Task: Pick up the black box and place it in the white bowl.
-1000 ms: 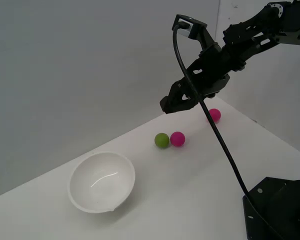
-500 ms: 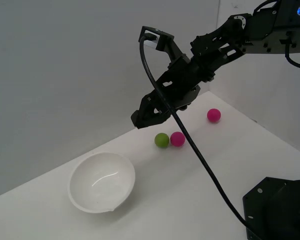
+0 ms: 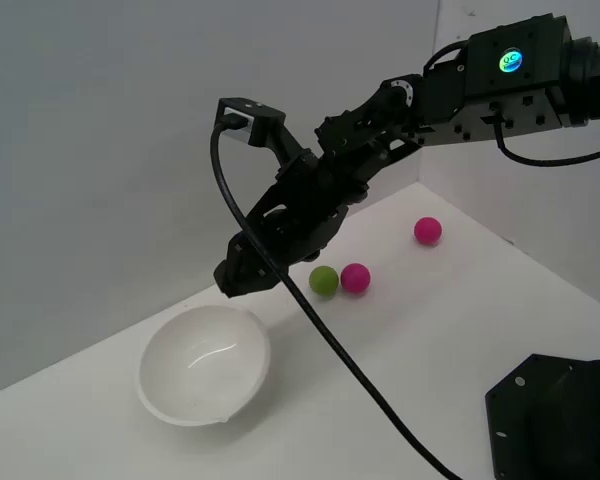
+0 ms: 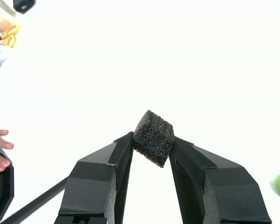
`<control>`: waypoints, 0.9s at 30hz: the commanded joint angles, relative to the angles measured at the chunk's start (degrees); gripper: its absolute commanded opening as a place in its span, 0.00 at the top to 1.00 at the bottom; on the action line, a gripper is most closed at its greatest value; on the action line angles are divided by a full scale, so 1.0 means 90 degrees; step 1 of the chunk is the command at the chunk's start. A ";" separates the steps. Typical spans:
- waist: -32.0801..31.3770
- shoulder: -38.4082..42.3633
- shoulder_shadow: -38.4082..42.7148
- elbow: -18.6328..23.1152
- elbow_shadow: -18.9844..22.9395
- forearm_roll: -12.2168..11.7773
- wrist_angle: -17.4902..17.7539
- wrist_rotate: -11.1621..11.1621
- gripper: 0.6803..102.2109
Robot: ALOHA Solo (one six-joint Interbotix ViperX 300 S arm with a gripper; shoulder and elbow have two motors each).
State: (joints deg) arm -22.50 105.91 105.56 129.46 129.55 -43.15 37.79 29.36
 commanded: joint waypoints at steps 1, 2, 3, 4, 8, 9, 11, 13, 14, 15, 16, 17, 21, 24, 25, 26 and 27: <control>-0.0215 0.0000 0.0029 -0.0205 -0.0254 -0.0186 -0.0068 -0.0029 0.68; -0.0283 -0.0049 -0.0020 -0.0244 -0.0283 -0.0205 -0.0107 -0.0029 0.68; -0.0342 -0.0107 -0.0078 -0.0273 -0.0322 -0.0205 -0.0137 -0.0029 0.68; -0.0410 -0.0156 -0.0127 -0.0312 -0.0352 -0.0215 -0.0166 -0.0029 0.68; -0.0654 -0.0361 -0.0322 -0.0391 -0.0430 -0.0225 -0.0244 -0.0029 0.68; -0.0713 -0.0400 -0.0371 -0.0391 -0.0430 -0.0225 -0.0283 -0.0029 0.68; -0.0801 -0.0479 -0.0449 -0.0391 -0.0430 -0.0225 -0.0381 -0.0029 0.68; -0.0830 -0.0557 -0.0527 -0.0391 -0.0430 -0.0225 -0.0449 -0.0020 0.68; -0.0830 -0.0596 -0.0557 -0.0391 -0.0430 -0.0225 -0.0469 0.0010 0.68; -0.0830 -0.0625 -0.0586 -0.0391 -0.0430 -0.0225 -0.0479 0.0020 0.68; -0.0830 -0.0654 -0.0615 -0.0391 -0.0430 -0.0225 -0.0498 0.0059 0.68; -0.0830 -0.0684 -0.0654 -0.0400 -0.0430 -0.0225 -0.0508 0.0088 0.68; -0.0830 -0.0820 -0.0781 -0.0400 -0.0439 -0.0195 -0.0518 0.0195 0.68; -0.0830 -0.0850 -0.0820 -0.0400 -0.0430 -0.0156 -0.0518 0.0293 0.68; -0.0830 -0.0850 -0.0820 -0.0400 -0.0439 -0.0146 -0.0518 0.0312 0.67; -0.0830 -0.0850 -0.0820 -0.0400 -0.0439 -0.0146 -0.0527 0.0322 0.67; -0.0830 -0.0840 -0.0811 -0.0400 -0.0439 -0.0146 -0.0518 0.0322 0.67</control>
State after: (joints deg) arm -29.00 97.38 97.03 126.65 126.83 -43.86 33.31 31.90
